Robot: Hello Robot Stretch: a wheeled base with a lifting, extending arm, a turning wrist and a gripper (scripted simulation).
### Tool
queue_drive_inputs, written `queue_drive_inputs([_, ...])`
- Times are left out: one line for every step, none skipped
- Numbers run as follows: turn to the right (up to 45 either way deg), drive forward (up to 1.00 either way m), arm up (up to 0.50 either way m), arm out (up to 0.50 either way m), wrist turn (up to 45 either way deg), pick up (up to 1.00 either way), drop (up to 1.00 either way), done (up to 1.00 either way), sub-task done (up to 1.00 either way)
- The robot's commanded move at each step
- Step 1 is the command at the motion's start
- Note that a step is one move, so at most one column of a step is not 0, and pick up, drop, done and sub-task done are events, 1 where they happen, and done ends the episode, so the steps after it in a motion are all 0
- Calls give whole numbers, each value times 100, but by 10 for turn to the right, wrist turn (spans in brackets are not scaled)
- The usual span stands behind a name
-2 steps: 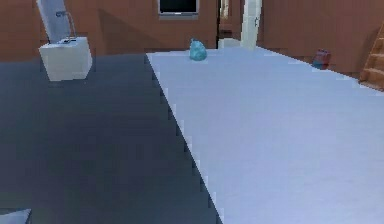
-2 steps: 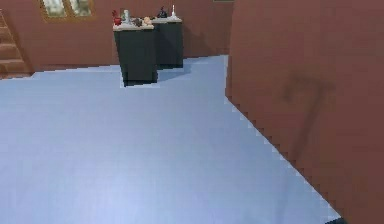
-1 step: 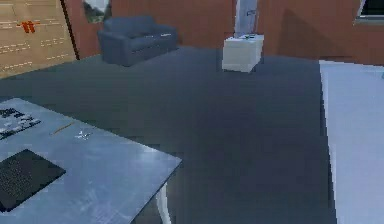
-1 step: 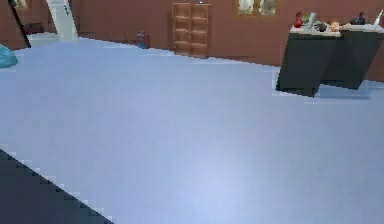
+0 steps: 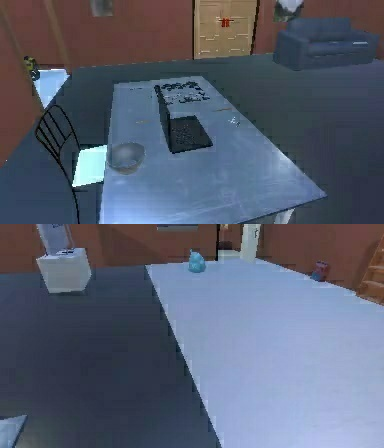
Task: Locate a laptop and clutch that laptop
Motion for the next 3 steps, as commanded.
queue_drive_inputs([-450, 0, 0, 0, 0, 0, 0, 0, 0])
queue_drive_inputs([-330, 0, 0, 0, 0, 0, 0, 0, 0])
queue_drive_inputs([0, 10, 0, 0, 0, 0, 0, 0, 0])
